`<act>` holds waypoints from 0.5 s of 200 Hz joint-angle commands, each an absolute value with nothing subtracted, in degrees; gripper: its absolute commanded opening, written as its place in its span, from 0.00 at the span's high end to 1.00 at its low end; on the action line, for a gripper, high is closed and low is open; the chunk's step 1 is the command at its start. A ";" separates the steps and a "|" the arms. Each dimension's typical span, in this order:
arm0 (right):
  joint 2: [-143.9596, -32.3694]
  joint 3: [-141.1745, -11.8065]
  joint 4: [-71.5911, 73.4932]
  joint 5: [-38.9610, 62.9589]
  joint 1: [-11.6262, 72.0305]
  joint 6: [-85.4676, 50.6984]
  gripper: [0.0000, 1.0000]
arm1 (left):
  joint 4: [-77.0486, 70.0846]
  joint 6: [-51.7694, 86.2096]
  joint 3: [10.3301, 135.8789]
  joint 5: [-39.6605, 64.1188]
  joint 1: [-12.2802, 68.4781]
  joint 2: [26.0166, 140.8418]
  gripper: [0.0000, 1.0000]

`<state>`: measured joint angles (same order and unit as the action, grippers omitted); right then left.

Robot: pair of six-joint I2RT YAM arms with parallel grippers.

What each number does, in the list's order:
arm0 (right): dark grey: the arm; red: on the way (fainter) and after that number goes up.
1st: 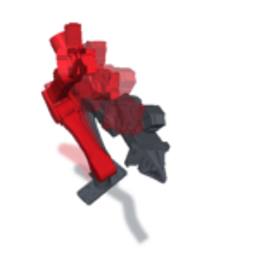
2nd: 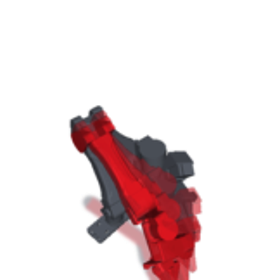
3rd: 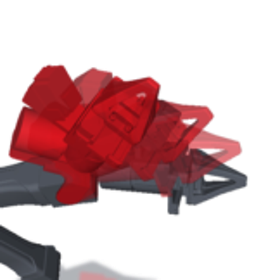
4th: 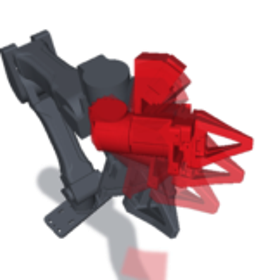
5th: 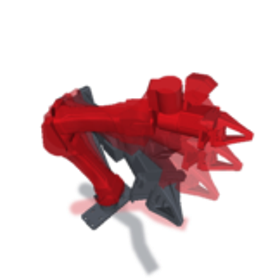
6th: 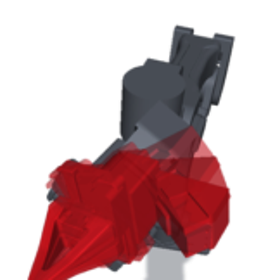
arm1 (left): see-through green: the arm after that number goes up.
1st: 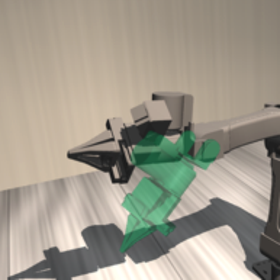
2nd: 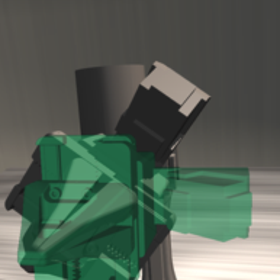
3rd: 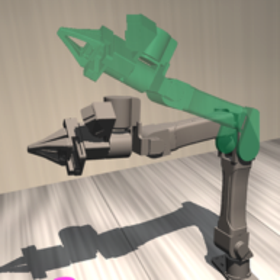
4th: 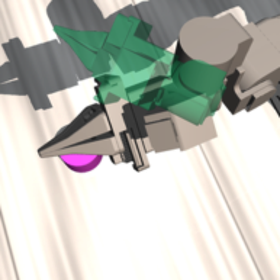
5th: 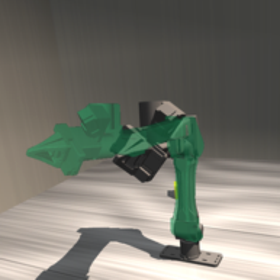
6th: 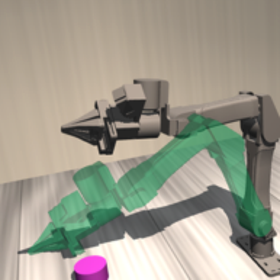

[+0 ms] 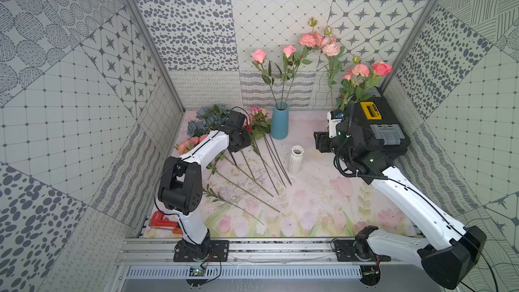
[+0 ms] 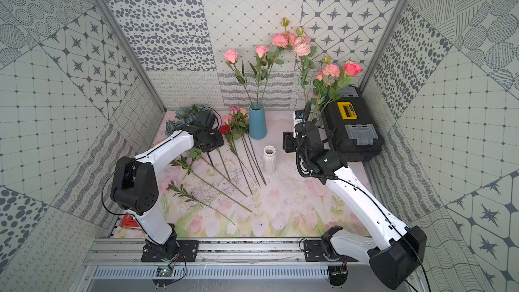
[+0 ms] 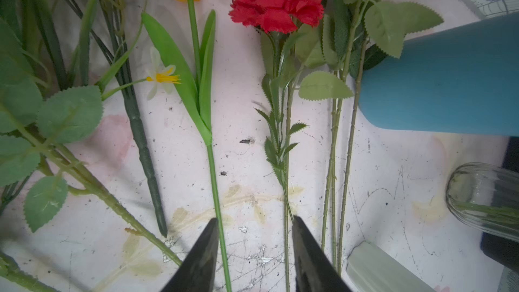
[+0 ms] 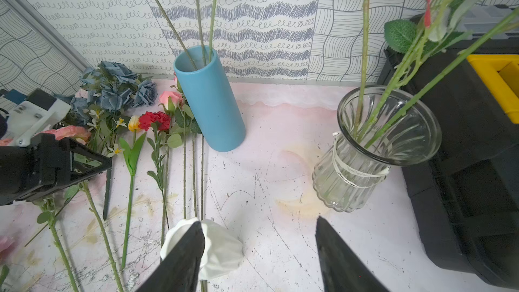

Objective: Place the pink flowers into the vase
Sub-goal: Adjust the flower at the center of the board.

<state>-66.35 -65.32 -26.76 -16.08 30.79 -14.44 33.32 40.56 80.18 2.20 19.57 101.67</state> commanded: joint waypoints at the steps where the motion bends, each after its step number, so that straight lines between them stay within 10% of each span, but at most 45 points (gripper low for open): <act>1: -64.80 -64.62 -24.79 -15.98 30.81 -14.70 0.36 | 29.60 44.82 79.76 1.57 19.39 100.79 0.59; 100: -64.54 -64.39 -24.97 -16.08 30.71 -14.51 0.36 | 30.02 45.32 87.01 1.63 21.37 111.69 0.56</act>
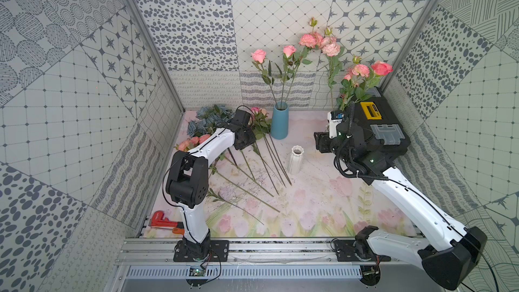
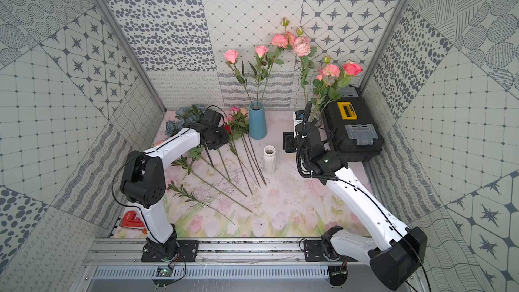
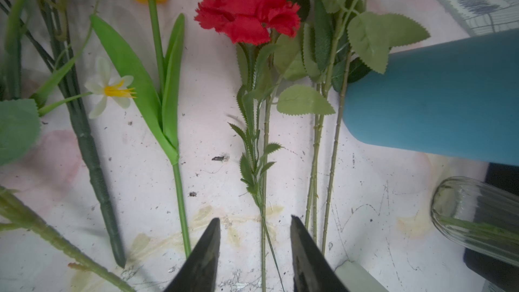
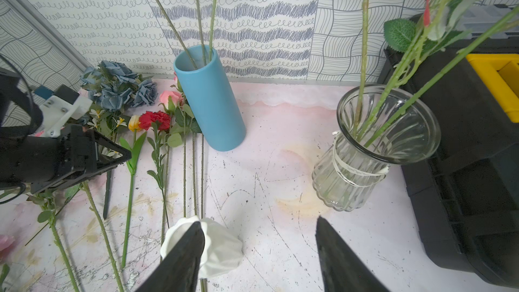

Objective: Place the pink flowers into the vase
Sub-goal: Adjust the flower at the center of the board.

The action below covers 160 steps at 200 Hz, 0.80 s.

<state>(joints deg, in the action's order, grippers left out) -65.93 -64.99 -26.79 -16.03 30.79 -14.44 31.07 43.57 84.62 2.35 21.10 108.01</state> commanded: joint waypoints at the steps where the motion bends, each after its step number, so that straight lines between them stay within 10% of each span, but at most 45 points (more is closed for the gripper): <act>1: -64.53 -64.36 -24.96 -16.08 30.69 -14.51 0.36 | 29.99 45.38 87.06 1.65 21.36 111.79 0.56; 106: -64.70 -64.34 -25.24 -15.29 30.48 -14.66 0.36 | 24.53 47.54 90.70 5.36 20.31 120.22 0.60; 160: -65.04 -64.07 -25.06 -15.24 30.33 -14.83 0.36 | 24.26 47.42 89.77 3.94 20.04 119.95 0.90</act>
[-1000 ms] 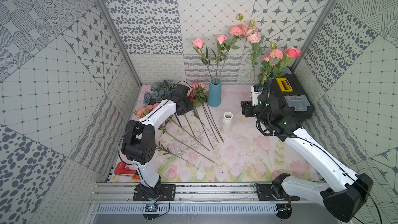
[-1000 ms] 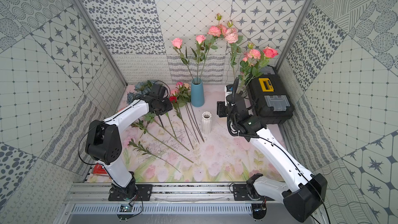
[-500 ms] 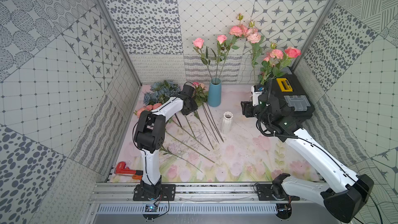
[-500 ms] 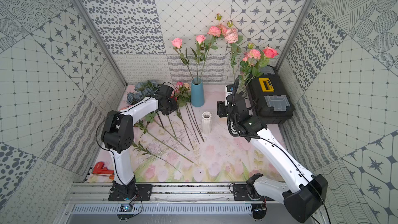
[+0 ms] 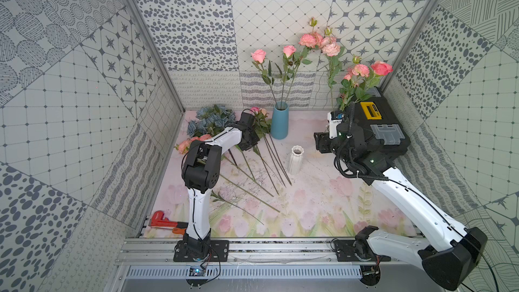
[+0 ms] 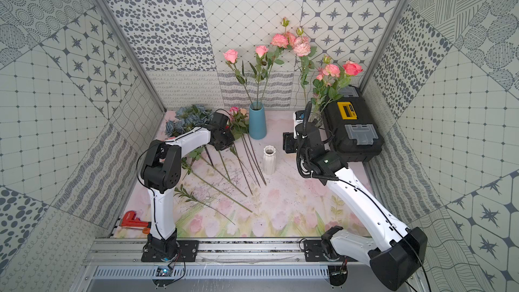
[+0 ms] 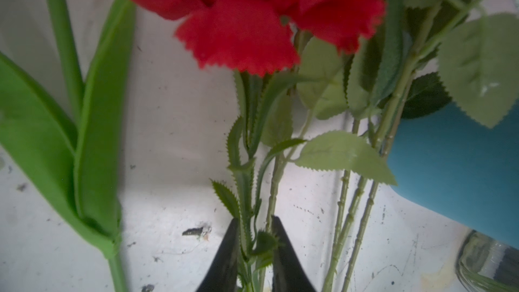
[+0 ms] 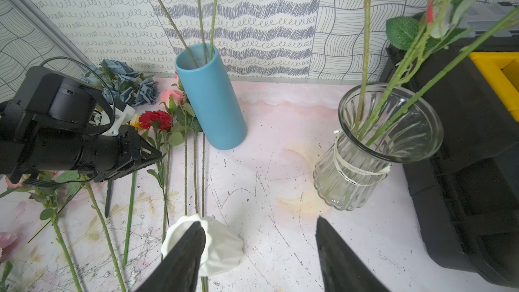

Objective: Place the pink flowers into the vase
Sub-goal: Adjust the flower at the center of the board.

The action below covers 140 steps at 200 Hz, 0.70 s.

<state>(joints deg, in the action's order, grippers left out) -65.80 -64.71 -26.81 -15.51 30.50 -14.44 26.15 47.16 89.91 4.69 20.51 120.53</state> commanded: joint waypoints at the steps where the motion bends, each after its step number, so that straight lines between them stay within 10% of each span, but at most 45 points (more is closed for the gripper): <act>1: -65.04 -64.07 -25.01 -15.22 30.33 -14.88 0.36 | 24.26 47.44 89.75 3.82 20.04 119.87 0.90; 140: -65.30 -64.35 -25.16 -15.12 30.17 -15.32 0.35 | 30.76 42.82 87.64 2.01 14.68 115.07 0.96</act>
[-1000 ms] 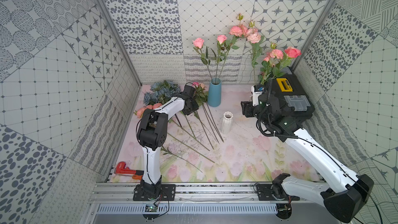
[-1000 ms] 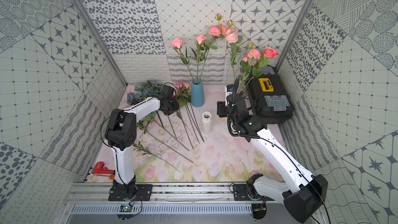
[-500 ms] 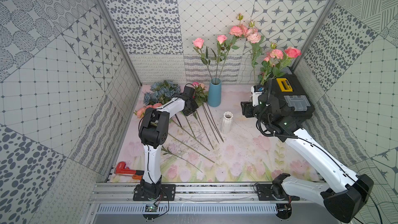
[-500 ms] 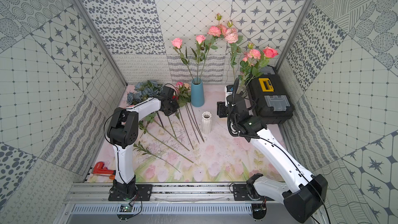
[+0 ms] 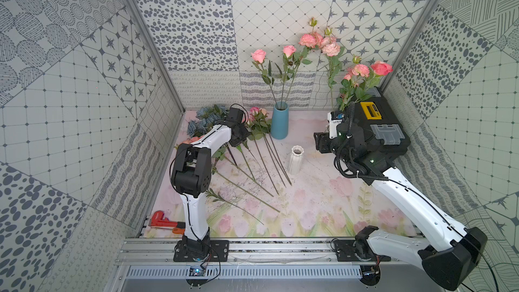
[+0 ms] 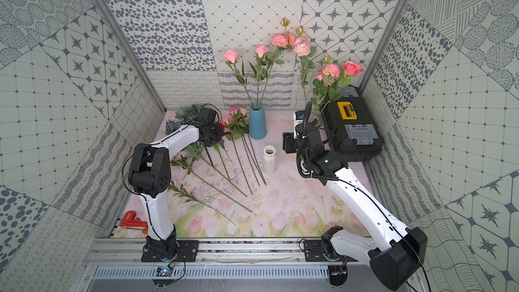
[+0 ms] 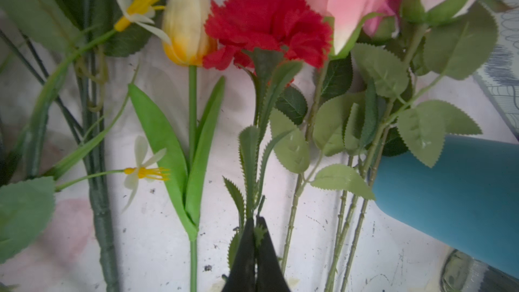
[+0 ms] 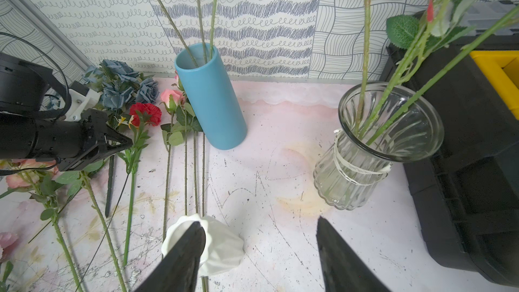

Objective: Place the pink flowers into the vase
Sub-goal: Adjust the flower at the center of the board.

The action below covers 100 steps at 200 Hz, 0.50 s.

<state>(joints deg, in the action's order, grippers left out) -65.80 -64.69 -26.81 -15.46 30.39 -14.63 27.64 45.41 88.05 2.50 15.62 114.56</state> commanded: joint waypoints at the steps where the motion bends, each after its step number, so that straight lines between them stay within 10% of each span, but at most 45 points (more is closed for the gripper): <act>1: -65.30 -64.34 -25.15 -15.16 30.20 -15.30 0.35 | 30.76 42.90 87.64 2.06 14.68 115.11 0.95; 40: -65.31 -64.43 -25.24 -15.10 30.21 -15.20 0.35 | 30.65 43.68 85.95 1.89 14.96 114.39 0.56; 100: -66.30 -64.43 -24.83 -14.15 30.15 -15.67 0.35 | 29.31 44.19 86.90 -0.91 19.25 110.74 0.60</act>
<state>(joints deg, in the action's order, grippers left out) -65.84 -64.69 -26.79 -14.81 30.39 -14.70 29.32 44.47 85.62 1.15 16.69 112.62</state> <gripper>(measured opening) 0.648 0.426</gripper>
